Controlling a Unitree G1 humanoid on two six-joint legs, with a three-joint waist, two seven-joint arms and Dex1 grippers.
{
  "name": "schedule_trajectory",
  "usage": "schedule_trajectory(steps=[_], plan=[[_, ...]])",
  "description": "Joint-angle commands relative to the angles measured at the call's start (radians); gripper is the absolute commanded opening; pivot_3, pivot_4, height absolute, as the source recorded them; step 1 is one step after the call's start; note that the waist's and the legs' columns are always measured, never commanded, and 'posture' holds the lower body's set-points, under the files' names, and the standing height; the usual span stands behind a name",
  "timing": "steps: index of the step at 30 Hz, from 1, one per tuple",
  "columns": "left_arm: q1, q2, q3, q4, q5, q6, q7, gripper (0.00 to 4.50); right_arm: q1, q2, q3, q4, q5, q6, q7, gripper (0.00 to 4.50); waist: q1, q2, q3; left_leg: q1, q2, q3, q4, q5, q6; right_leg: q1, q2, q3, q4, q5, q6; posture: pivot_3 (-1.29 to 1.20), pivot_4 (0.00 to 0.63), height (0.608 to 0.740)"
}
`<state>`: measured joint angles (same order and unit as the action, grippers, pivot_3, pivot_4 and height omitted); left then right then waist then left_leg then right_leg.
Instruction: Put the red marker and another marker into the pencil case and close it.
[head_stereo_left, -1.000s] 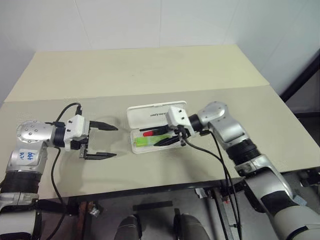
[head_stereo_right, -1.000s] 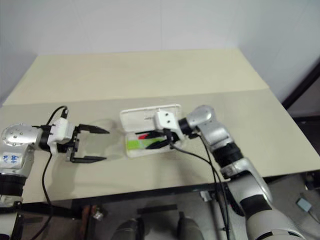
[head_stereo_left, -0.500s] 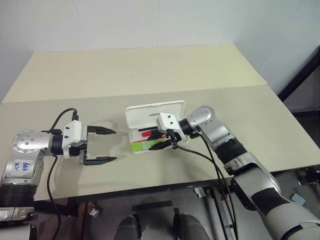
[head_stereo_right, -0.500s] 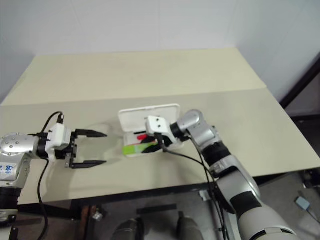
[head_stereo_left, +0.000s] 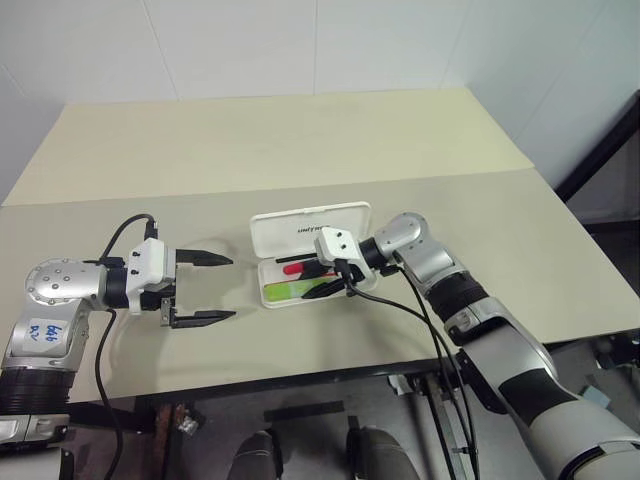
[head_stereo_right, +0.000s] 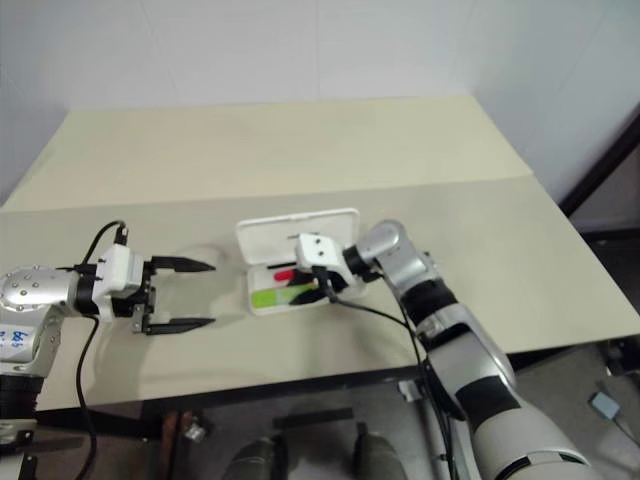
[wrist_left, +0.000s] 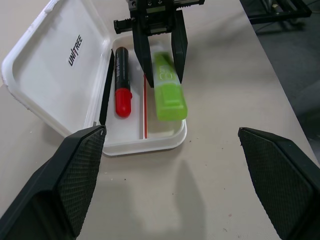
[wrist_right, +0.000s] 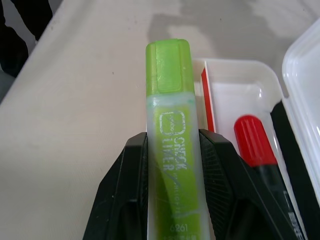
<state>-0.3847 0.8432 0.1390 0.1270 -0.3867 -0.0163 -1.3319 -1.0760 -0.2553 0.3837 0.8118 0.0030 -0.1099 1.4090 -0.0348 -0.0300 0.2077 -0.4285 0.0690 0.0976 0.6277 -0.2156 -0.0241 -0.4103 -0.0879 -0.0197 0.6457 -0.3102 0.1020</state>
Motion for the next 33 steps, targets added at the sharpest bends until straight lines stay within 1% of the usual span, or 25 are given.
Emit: schedule_trajectory(steps=[1,7,9,12,16,17,21,25,29,33], plan=[[-0.002,-0.001,0.009,-0.035,-0.015,-0.004,0.007,4.50,-0.042,0.026,-0.053,0.019,0.023,-0.063,-0.022,1.10,-0.001,0.000,0.000,0.000,0.000,0.000,0.000,0.000,0.000,0.000,0.000,0.000,0.000,0.000,0.000,0.00,0.150,0.740],[-0.008,-0.007,0.006,-0.031,-0.014,-0.005,0.008,4.50,-0.079,0.050,-0.090,0.036,0.037,-0.083,-0.020,1.10,-0.006,0.000,0.000,0.000,0.000,0.000,0.000,0.000,0.000,0.000,0.000,0.000,0.000,0.000,0.000,0.00,0.150,0.740],[-0.012,-0.011,0.004,-0.028,-0.013,-0.007,0.009,4.50,-0.081,0.051,-0.096,0.040,0.029,-0.098,-0.026,1.82,-0.006,0.000,0.000,0.000,0.000,0.000,0.000,0.000,0.000,0.000,0.000,0.000,0.000,0.000,0.000,0.00,0.150,0.740],[-0.017,-0.015,0.001,-0.024,-0.010,-0.010,0.010,4.50,-0.069,0.037,-0.090,0.030,0.025,-0.103,0.015,2.78,-0.006,0.000,0.000,0.000,0.000,0.000,0.000,0.000,0.000,0.000,0.000,0.000,0.000,0.000,0.000,0.00,0.150,0.740],[-0.023,-0.019,-0.002,-0.018,-0.008,-0.013,0.011,4.50,-0.063,0.027,-0.091,0.023,0.023,-0.089,0.031,4.26,-0.007,0.000,0.000,0.000,0.000,0.000,0.000,0.000,0.000,0.000,0.000,0.000,0.000,0.000,0.000,0.00,0.150,0.740],[-0.024,-0.020,-0.003,-0.017,-0.007,-0.014,0.011,4.50,-0.062,0.025,-0.091,0.021,0.023,-0.087,0.034,4.45,-0.007,0.000,0.000,0.000,0.000,0.000,0.000,0.000,0.000,0.000,0.000,0.000,0.000,0.000,0.000,0.00,0.150,0.740],[-0.029,-0.024,-0.007,-0.012,-0.006,-0.016,0.011,4.50,-0.056,0.017,-0.092,0.012,0.026,-0.077,0.046,4.45,-0.009,0.000,0.000,0.000,0.000,0.000,0.000,0.000,0.000,0.000,0.000,0.000,0.000,0.000,0.000,0.00,0.150,0.740],[-0.032,-0.026,-0.012,-0.009,-0.006,-0.020,0.009,4.50,-0.037,0.006,-0.111,-0.039,0.055,-0.049,0.055,4.45,-0.016,0.000,0.000,0.000,0.000,0.000,0.000,0.000,0.000,0.000,0.000,0.000,0.000,0.000,0.000,0.00,0.150,0.740],[-0.037,-0.028,-0.016,-0.008,-0.007,-0.019,0.011,4.50,0.053,-0.061,-0.138,-0.253,0.131,0.080,0.092,4.45,-0.012,0.000,0.000,0.000,0.000,0.000,0.000,0.000,0.000,0.000,0.000,0.000,0.000,0.000,0.000,0.00,0.150,0.740],[-0.047,-0.031,-0.024,-0.007,-0.008,-0.017,0.008,4.50,0.167,-0.163,-0.168,-0.488,0.198,0.240,0.081,4.45,-0.002,0.000,0.000,0.000,0.000,0.001,0.000,-0.001,0.000,0.000,-0.001,0.000,-0.001,0.000,0.000,0.00,0.150,0.740]])
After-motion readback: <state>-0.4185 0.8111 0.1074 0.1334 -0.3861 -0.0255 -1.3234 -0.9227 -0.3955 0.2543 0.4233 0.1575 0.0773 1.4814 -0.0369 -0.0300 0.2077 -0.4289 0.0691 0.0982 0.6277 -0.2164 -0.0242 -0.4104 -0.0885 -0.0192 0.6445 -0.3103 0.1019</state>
